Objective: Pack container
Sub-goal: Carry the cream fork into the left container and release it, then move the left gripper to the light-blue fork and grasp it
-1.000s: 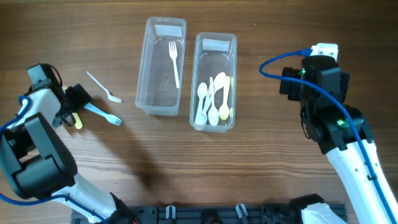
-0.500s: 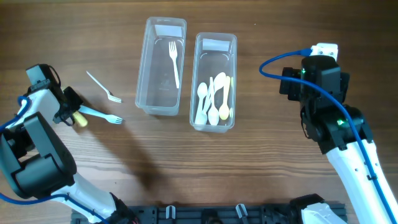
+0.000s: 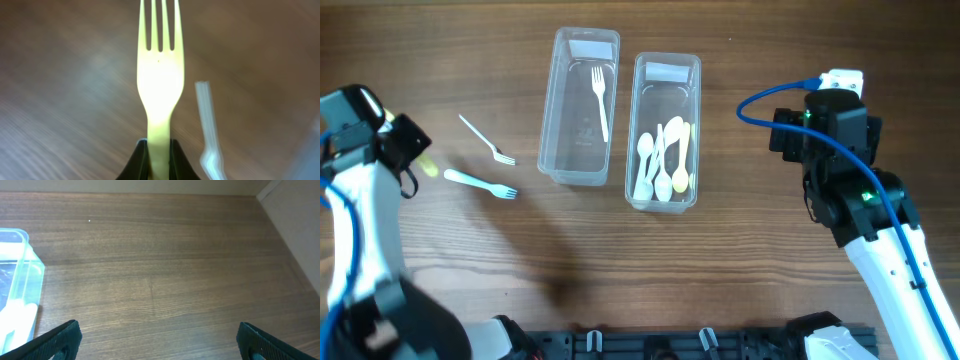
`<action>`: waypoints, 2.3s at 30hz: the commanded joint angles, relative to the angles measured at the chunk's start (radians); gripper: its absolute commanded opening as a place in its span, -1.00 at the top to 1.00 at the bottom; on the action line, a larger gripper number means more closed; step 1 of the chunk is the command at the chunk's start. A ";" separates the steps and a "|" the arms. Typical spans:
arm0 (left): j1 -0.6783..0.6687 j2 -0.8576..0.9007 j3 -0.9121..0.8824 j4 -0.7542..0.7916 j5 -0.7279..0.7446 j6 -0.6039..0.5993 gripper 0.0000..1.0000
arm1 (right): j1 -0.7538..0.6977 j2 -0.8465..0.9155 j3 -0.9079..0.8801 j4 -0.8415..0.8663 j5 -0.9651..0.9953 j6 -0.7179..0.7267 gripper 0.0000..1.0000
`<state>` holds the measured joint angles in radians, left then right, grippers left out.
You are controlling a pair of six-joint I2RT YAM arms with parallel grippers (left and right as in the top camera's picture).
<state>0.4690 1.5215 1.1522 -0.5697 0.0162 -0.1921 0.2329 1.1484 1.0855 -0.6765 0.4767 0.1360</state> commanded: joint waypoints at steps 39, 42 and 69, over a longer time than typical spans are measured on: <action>-0.114 -0.143 -0.019 -0.294 -0.044 -0.462 -1.00 | -0.001 0.008 0.014 0.003 0.021 -0.005 -0.99; -0.087 -0.121 -0.116 -0.246 -0.045 -0.549 -1.00 | -0.001 0.008 0.014 0.003 0.021 -0.006 -1.00; -0.248 0.196 -0.322 0.170 -0.038 -0.741 -0.39 | -0.001 0.008 0.014 0.003 0.021 -0.005 -0.99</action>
<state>0.2325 1.6794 0.8474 -0.3725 -0.0223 -0.9081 0.2329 1.1484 1.0855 -0.6762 0.4767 0.1360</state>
